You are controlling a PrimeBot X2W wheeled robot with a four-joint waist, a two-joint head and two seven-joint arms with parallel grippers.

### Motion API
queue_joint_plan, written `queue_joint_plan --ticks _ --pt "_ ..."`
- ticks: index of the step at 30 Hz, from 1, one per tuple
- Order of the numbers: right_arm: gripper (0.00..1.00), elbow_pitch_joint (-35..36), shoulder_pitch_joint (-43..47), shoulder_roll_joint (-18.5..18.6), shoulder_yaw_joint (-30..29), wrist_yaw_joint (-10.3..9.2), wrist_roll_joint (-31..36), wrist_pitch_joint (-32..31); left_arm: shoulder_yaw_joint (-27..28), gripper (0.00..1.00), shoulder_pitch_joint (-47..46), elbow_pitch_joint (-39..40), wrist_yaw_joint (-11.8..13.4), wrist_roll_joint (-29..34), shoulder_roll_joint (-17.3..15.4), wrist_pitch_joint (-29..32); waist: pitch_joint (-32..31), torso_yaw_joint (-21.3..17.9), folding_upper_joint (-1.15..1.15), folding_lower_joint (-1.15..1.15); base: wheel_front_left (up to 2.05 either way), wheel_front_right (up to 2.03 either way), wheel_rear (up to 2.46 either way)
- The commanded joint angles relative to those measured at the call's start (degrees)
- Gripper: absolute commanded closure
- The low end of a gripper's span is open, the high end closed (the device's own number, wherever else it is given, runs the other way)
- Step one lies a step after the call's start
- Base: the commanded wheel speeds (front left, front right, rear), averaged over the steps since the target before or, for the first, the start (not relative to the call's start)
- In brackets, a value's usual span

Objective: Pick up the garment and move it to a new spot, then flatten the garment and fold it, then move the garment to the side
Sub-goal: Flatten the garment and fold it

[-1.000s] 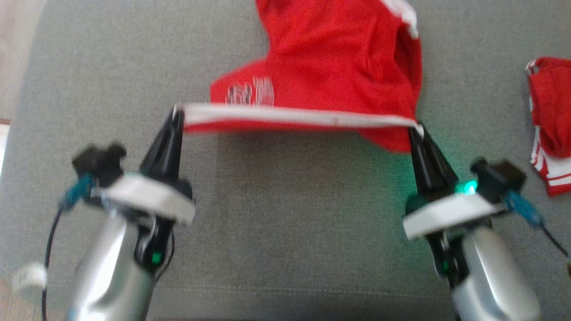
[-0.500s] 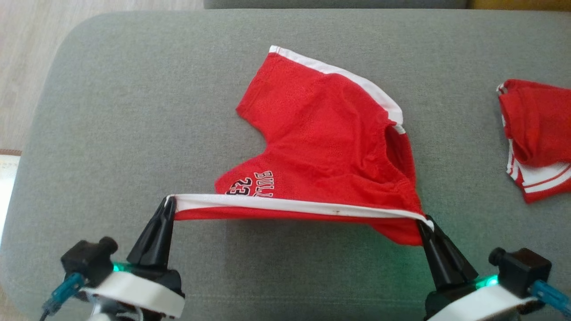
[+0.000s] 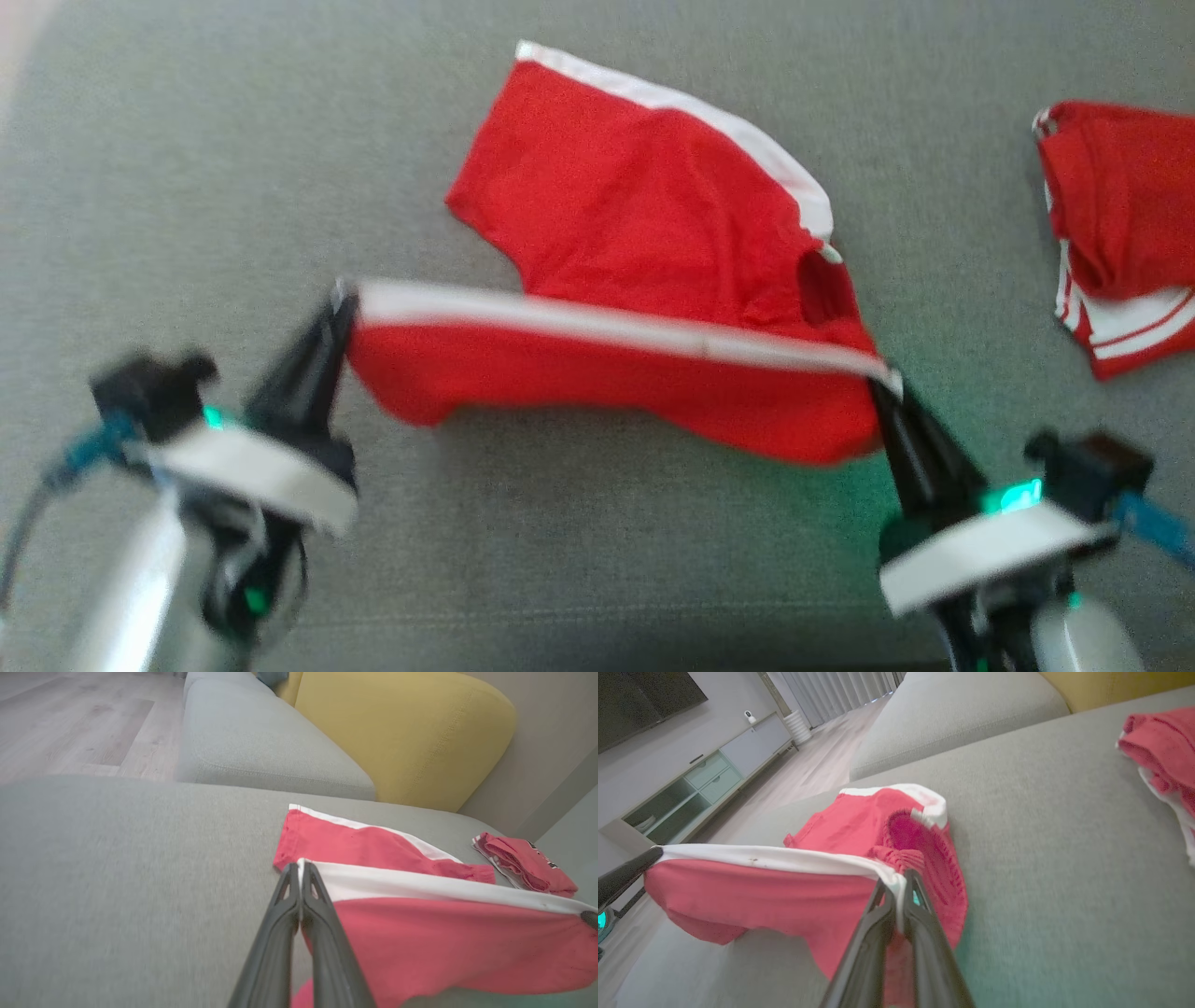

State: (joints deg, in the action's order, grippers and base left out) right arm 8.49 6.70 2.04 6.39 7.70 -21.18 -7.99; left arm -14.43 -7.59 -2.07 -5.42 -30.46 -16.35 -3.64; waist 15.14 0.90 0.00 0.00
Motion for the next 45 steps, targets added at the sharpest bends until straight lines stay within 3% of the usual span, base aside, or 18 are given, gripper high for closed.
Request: queue_joint_plan --ticks 1,8,14,28,35,37,38,39,40,42,43,45 --pt "1.00 1.3 -3.1 0.8 -0.3 -0.21 -0.3 0.9 4.1 1.00 -5.3 0.4 0.2 -0.5 -3.3 0.0 3.3 -2.0 0.00 0.00 0.00 0.00 0.00" --pt "1.00 -2.1 -13.6 0.8 0.0 -0.21 -1.0 1.9 -1.6 1.00 -23.8 -9.3 -1.9 -0.8 -6.3 2.7 9.2 -4.1 0.00 0.00 0.00 0.00 0.00" --pt "1.00 -4.1 -19.2 0.8 -0.7 -0.21 -4.6 4.5 -11.1 1.00 -40.8 -22.2 -2.0 -2.3 -5.6 -0.3 12.9 -6.1 0.00 0.00 0.00 0.00 0.00" --pt "1.00 -6.0 -25.8 0.8 4.8 -0.21 -9.4 8.2 -21.1 1.00 -56.9 -44.3 -2.1 -9.5 -5.5 -3.7 16.0 -9.7 0.00 0.00 0.00 0.00 0.00" --pt "1.00 -7.9 -27.2 0.8 7.2 -0.21 -9.8 9.5 -25.4 1.00 -60.8 -49.8 -2.1 -13.3 -5.5 -6.0 16.4 -10.7 0.00 0.00 0.00 0.00 0.00" --pt "0.53 -8.4 -27.3 0.8 7.5 -0.21 -9.4 9.4 -26.6 1.00 -61.6 -50.6 -2.1 -14.5 -5.5 -6.6 16.4 -11.1 0.00 0.00 0.00 0.00 0.00" --pt "0.18 -8.5 -27.3 0.8 7.6 -0.21 -8.9 9.4 -27.1 1.00 -62.0 -50.8 -2.1 -15.1 -5.7 -7.2 16.5 -11.2 0.00 0.00 0.00 0.00 0.00" --pt "0.00 -8.4 -27.5 0.8 7.7 -0.21 -8.0 9.6 -27.7 1.00 -62.3 -51.2 -2.1 -15.6 -5.7 -7.7 16.5 -11.3 0.00 0.00 0.00 0.00 0.00" --pt "0.00 -8.4 -27.4 0.8 7.9 -0.21 -6.7 9.6 -28.3 1.00 -62.4 -51.3 -2.1 -16.2 -5.7 -8.0 16.5 -11.4 0.00 0.00 0.00 0.00 0.00" --pt "0.00 -7.7 -27.0 0.8 8.3 -0.21 -5.2 10.0 -28.9 0.14 -62.4 -51.5 -2.1 -18.7 -5.3 -8.1 16.6 -11.5 0.00 0.00 0.00 0.00 0.00" --pt "0.00 -7.3 -26.7 0.8 8.3 -0.21 -4.1 10.2 -29.6 0.00 -62.3 -51.5 -2.1 -19.5 -5.3 -7.9 16.6 -11.5 0.00 0.00 0.00 0.00 0.00" --pt "0.00 -6.3 -26.0 0.8 8.4 -0.21 -3.1 11.0 -30.4 0.00 -62.4 -51.5 -2.1 -20.9 -5.5 -8.5 16.6 -11.4 0.00 0.00 0.00 0.00 0.00"
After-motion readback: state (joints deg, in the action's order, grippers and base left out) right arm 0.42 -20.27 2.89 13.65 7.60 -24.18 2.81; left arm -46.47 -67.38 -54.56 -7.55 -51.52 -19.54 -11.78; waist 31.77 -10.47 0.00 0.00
